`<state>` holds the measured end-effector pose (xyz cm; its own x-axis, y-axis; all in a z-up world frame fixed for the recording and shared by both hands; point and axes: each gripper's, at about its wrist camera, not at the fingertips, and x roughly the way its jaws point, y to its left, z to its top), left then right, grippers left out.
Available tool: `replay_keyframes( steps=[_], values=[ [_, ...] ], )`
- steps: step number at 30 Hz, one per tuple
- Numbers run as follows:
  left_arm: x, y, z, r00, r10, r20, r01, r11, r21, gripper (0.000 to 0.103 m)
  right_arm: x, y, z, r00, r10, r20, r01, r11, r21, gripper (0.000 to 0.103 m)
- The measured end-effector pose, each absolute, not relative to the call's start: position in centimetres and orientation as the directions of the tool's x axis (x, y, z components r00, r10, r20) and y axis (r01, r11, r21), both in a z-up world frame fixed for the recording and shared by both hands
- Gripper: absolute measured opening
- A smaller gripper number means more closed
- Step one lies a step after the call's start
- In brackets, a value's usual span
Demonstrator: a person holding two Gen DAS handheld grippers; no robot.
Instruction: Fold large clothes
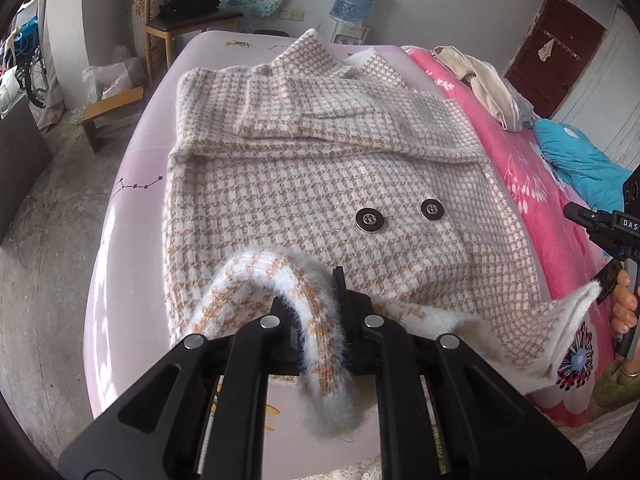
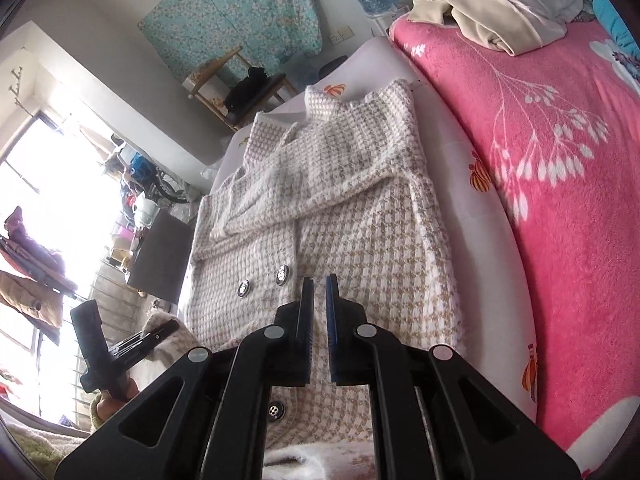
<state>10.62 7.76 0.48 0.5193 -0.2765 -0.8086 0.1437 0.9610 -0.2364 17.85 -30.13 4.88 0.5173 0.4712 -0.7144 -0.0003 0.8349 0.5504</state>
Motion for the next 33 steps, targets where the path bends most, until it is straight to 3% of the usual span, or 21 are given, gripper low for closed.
replay_keyframes(
  steps=[2, 4, 13, 21, 26, 29, 31, 33],
  values=[
    [10.9, 7.7, 0.2, 0.511, -0.279, -0.813, 0.146, 0.960, -0.238, 0.010, 17.0, -30.9, 4.1, 0.480, 0.452, -0.752, 0.041, 0.845, 0.534, 0.019],
    [11.0, 7.8, -0.1, 0.504, -0.287, -0.815, 0.144, 0.958, -0.248, 0.010, 15.6, -31.8, 3.4, 0.459, 0.433, -0.776, 0.085, 0.848, 0.523, 0.050],
    [10.1, 8.5, -0.6, 0.507, -0.302, -0.807, 0.138, 0.953, -0.271, 0.010, 8.9, -34.3, 3.3, 0.462, 0.354, -0.813, 0.171, 0.864, 0.473, 0.057],
    [9.2, 8.4, -0.3, 0.543, -0.282, -0.791, 0.145, 0.959, -0.243, 0.010, 4.8, -28.9, 5.2, 0.445, 0.081, -0.892, -0.194, 0.981, -0.007, 0.072],
    [9.0, 8.4, -0.3, 0.556, -0.272, -0.785, 0.135, 0.962, -0.238, 0.010, 6.0, -24.4, 2.0, 0.458, 0.010, -0.889, -0.345, 0.924, -0.167, 0.072],
    [8.8, 8.4, -0.3, 0.561, -0.266, -0.784, 0.128, 0.963, -0.235, 0.010, 6.8, -22.6, 0.7, 0.456, 0.044, -0.889, -0.424, 0.889, -0.173, 0.070],
    [8.7, 8.4, -0.2, 0.564, -0.264, -0.783, 0.125, 0.964, -0.235, 0.010, 7.1, -21.8, 0.9, 0.455, 0.080, -0.887, -0.454, 0.878, -0.153, 0.032],
    [8.6, 8.5, 0.0, 0.570, -0.271, -0.776, 0.121, 0.962, -0.247, 0.010, 7.4, -21.8, 1.7, 0.462, 0.125, -0.878, -0.455, 0.883, -0.113, 0.012]
  ],
)
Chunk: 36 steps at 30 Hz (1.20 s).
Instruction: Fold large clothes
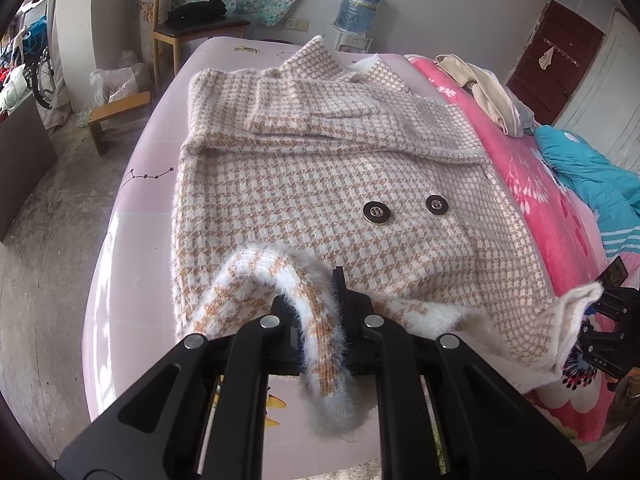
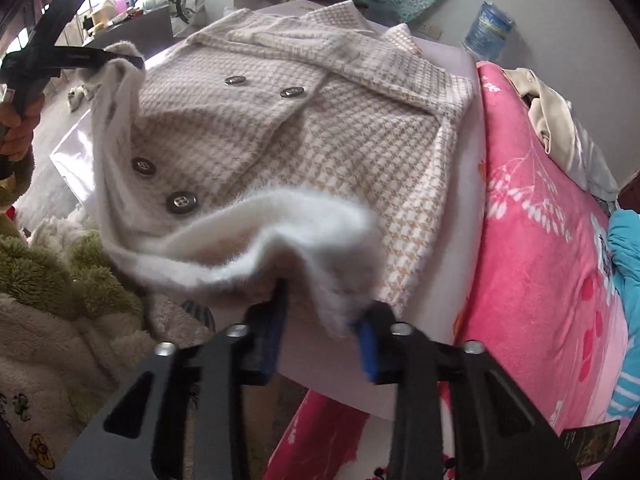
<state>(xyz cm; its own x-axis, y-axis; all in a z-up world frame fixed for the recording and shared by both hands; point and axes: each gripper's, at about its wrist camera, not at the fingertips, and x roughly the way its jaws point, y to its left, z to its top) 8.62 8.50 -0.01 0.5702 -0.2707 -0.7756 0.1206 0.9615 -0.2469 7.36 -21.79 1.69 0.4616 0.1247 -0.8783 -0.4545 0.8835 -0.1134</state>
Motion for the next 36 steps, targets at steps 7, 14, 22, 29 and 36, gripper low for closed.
replay_keyframes(
  steps=[7, 14, 22, 29, 36],
  values=[
    [9.6, 10.6, 2.2, 0.605, -0.303, -0.736, 0.066, 0.941, -0.333, 0.010, 10.0, -23.8, 6.5, 0.600, 0.224, -0.768, -0.350, 0.937, -0.001, 0.010],
    [14.5, 14.9, 4.4, 0.648, -0.373, -0.665, -0.001, 0.871, -0.491, 0.016, 18.0, -25.0, 7.9, 0.684, 0.259, -0.682, -0.233, 0.963, 0.132, 0.010],
    [19.1, 16.4, -1.5, 0.553, -0.484, -0.678, -0.079, 0.780, -0.621, 0.049, 27.2, -26.0, -2.2, 0.539, 0.292, -0.790, -0.100, 0.954, 0.284, 0.010],
    [18.8, 17.6, -2.6, 0.562, -0.432, -0.705, -0.119, 0.802, -0.586, 0.053, 27.1, -26.5, -3.6, 0.535, 0.278, -0.798, -0.024, 0.949, 0.314, 0.010],
    [17.4, 16.5, -2.6, 0.567, -0.356, -0.743, -0.095, 0.868, -0.488, 0.053, 27.0, -25.7, -2.6, 0.569, 0.208, -0.796, -0.024, 0.971, 0.237, 0.009]
  ],
)
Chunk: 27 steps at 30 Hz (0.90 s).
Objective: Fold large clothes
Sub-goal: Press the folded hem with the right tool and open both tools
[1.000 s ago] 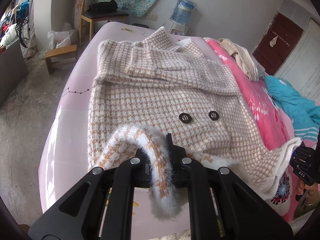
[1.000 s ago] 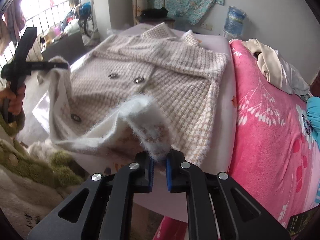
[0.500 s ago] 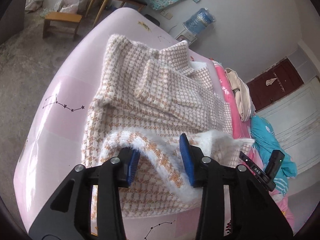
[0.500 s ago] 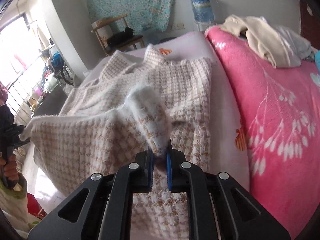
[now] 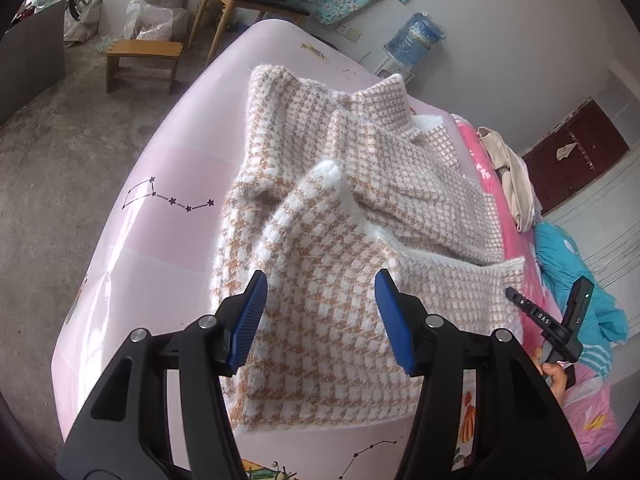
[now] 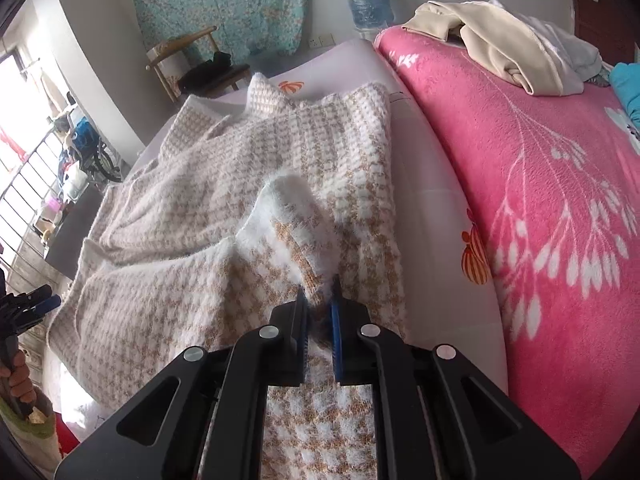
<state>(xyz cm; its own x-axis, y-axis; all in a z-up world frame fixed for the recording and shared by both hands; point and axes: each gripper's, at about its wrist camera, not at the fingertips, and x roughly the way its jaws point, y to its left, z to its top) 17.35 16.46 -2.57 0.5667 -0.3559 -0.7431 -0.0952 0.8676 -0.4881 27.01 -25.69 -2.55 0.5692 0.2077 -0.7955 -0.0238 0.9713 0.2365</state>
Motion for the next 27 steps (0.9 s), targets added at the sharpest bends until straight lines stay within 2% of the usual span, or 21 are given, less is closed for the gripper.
replay_keyframes(
  steps=[5, 8, 9, 10, 12, 14, 15, 19, 22, 27],
  values=[
    [17.1, 15.0, -4.1, 0.545, -0.244, -0.802, -0.095, 0.933, -0.348, 0.047, 27.2, -25.9, -3.2, 0.531, 0.219, -0.819, -0.013, 0.968, 0.251, 0.012],
    [16.5, 14.0, -3.8, 0.546, -0.155, -0.823, -0.079, 0.969, -0.235, 0.042, 25.6, -27.0, -1.9, 0.556, 0.198, -0.807, 0.020, 0.968, 0.251, 0.026],
    [16.1, 14.0, -3.7, 0.547, -0.145, -0.824, -0.077, 0.972, -0.222, 0.042, 24.9, -27.4, -1.6, 0.562, 0.192, -0.805, 0.034, 0.966, 0.255, 0.035],
    [15.8, 14.1, -3.5, 0.551, -0.144, -0.822, -0.074, 0.973, -0.220, 0.042, 24.1, -27.9, -1.3, 0.564, 0.193, -0.803, 0.047, 0.963, 0.265, 0.039],
    [15.0, 14.4, -3.0, 0.559, -0.143, -0.817, -0.070, 0.973, -0.218, 0.042, 22.3, -28.8, -0.9, 0.555, 0.214, -0.804, 0.069, 0.951, 0.301, 0.041],
    [13.8, 14.6, -2.3, 0.571, -0.148, -0.807, -0.063, 0.973, -0.223, 0.042, 20.2, -29.5, -0.8, 0.546, 0.251, -0.800, 0.085, 0.933, 0.350, 0.049],
    [13.1, 14.9, -2.0, 0.576, -0.153, -0.803, -0.059, 0.972, -0.228, 0.042, 19.1, -29.7, -0.8, 0.540, 0.265, -0.799, 0.090, 0.925, 0.369, 0.054],
    [10.3, 15.6, -1.3, 0.575, -0.243, -0.781, -0.017, 0.951, -0.308, 0.045, 15.0, -30.4, -1.6, 0.505, 0.359, -0.785, 0.142, 0.862, 0.486, 0.062],
    [8.8, 15.6, -2.1, 0.538, -0.358, -0.763, 0.010, 0.908, -0.419, 0.061, 13.2, -30.6, -3.2, 0.473, 0.418, -0.776, 0.204, 0.804, 0.558, 0.063],
    [9.3, 15.1, -5.5, 0.491, -0.456, -0.742, -0.067, 0.829, -0.554, 0.063, 14.0, -29.6, -5.0, 0.484, 0.402, -0.777, 0.252, 0.787, 0.564, 0.064]
  ],
)
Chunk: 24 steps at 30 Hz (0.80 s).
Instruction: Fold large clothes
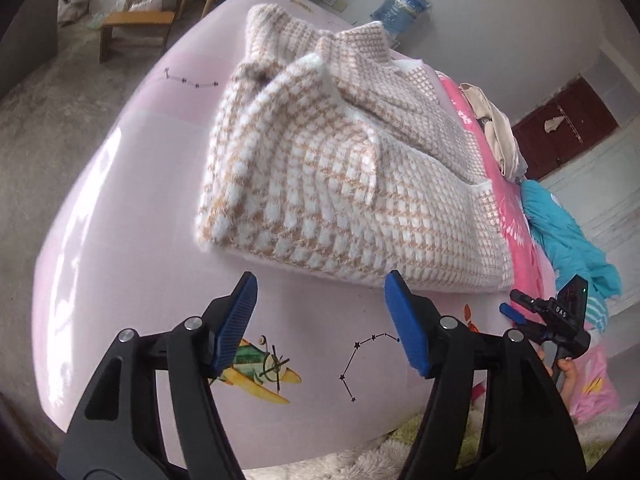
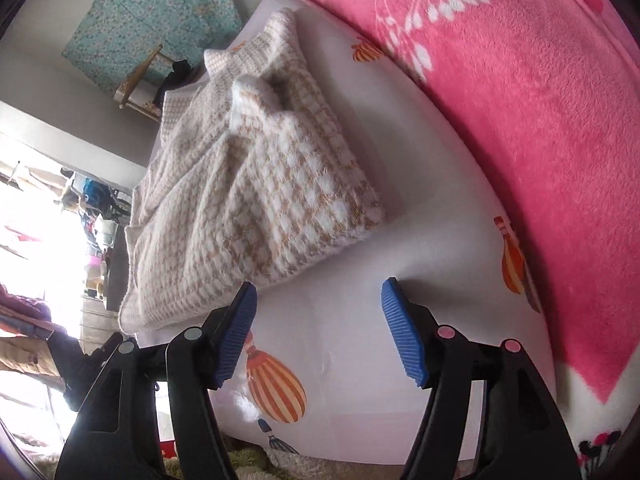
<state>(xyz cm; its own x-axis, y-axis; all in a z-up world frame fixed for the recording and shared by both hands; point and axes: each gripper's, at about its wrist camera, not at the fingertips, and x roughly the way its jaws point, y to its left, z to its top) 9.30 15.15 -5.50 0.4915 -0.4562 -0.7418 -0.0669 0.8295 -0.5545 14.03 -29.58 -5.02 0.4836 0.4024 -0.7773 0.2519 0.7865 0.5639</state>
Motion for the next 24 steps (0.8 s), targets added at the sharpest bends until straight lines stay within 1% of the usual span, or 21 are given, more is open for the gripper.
replay_keyframes(
  steps=[2, 3, 4, 5, 7, 9, 10, 11, 12, 13, 14, 15, 16, 17, 19, 21, 24],
  values=[
    [10.1, 15.9, -7.0, 0.493, -0.498, -0.713, -0.154, 0.757, -0.635, 0.063, 15.1, -29.3, -5.0, 0.516, 0.363, -0.775, 0.267, 0.792, 0.549, 0.064],
    [10.5, 16.2, -7.5, 0.506, -0.521, -0.687, -0.178, 0.717, -0.674, 0.063, 15.5, -29.2, -5.0, 0.531, 0.346, -0.774, 0.278, 0.792, 0.544, 0.063],
    [10.8, 16.3, -7.7, 0.523, -0.522, -0.674, -0.189, 0.700, -0.688, 0.063, 15.8, -29.0, -5.2, 0.539, 0.331, -0.775, 0.298, 0.786, 0.542, 0.064],
    [11.0, 16.2, -7.6, 0.537, -0.508, -0.674, -0.190, 0.705, -0.683, 0.062, 16.0, -28.7, -5.4, 0.552, 0.322, -0.769, 0.302, 0.783, 0.544, 0.064],
    [11.4, 15.8, -7.4, 0.561, -0.474, -0.679, -0.195, 0.721, -0.665, 0.061, 16.5, -27.8, -5.2, 0.571, 0.272, -0.775, 0.298, 0.811, 0.504, 0.064],
    [11.6, 15.4, -7.3, 0.585, -0.440, -0.681, -0.211, 0.728, -0.652, 0.057, 16.8, -26.8, -4.9, 0.581, 0.215, -0.785, 0.291, 0.846, 0.448, 0.064],
    [11.8, 15.2, -7.3, 0.592, -0.413, -0.692, -0.219, 0.744, -0.631, 0.050, 16.9, -26.2, -4.9, 0.587, 0.177, -0.790, 0.287, 0.867, 0.407, 0.061],
    [12.0, 15.1, -7.2, 0.595, -0.386, -0.705, -0.228, 0.760, -0.609, 0.045, 16.9, -26.0, -4.9, 0.586, 0.147, -0.797, 0.287, 0.882, 0.374, 0.057],
    [12.2, 15.0, -7.1, 0.598, -0.369, -0.712, -0.230, 0.771, -0.593, 0.043, 17.1, -25.8, -4.9, 0.587, 0.127, -0.799, 0.285, 0.892, 0.351, 0.047],
    [12.3, 14.8, -7.1, 0.599, -0.345, -0.723, -0.233, 0.789, -0.569, 0.036, 17.1, -25.7, -4.9, 0.590, 0.123, -0.798, 0.279, 0.897, 0.344, 0.035],
    [12.5, 14.7, -7.0, 0.596, -0.319, -0.737, -0.231, 0.810, -0.538, 0.027, 17.3, -25.7, -4.8, 0.592, 0.132, -0.795, 0.264, 0.900, 0.346, 0.029],
    [12.4, 14.3, -6.7, 0.596, -0.295, -0.747, -0.219, 0.835, -0.505, 0.024, 17.3, -25.7, -4.6, 0.595, 0.138, -0.792, 0.251, 0.904, 0.347, 0.022],
    [12.3, 13.9, -6.3, 0.603, -0.272, -0.750, -0.204, 0.856, -0.475, 0.018, 17.1, -25.8, -4.2, 0.604, 0.137, -0.786, 0.240, 0.908, 0.342, 0.018],
    [11.9, 13.4, -5.7, 0.614, -0.244, -0.750, -0.187, 0.879, -0.439, 0.012, 17.0, -25.7, -3.6, 0.614, 0.126, -0.779, 0.225, 0.918, 0.326, 0.017],
    [11.1, 12.5, -4.2, 0.640, -0.201, -0.742, -0.152, 0.913, -0.378, 0.009, 16.4, -25.6, -2.2, 0.638, 0.115, -0.761, 0.200, 0.930, 0.308, 0.014],
    [9.9, 12.1, -2.5, 0.671, -0.186, -0.718, -0.124, 0.926, -0.357, 0.008, 15.6, -25.9, -1.0, 0.659, 0.121, -0.743, 0.183, 0.932, 0.313, 0.012],
    [8.6, 12.0, -0.6, 0.697, -0.204, -0.688, -0.094, 0.925, -0.369, 0.008, 14.6, -26.4, 0.5, 0.681, 0.115, -0.723, 0.174, 0.934, 0.312, 0.010]
  ],
)
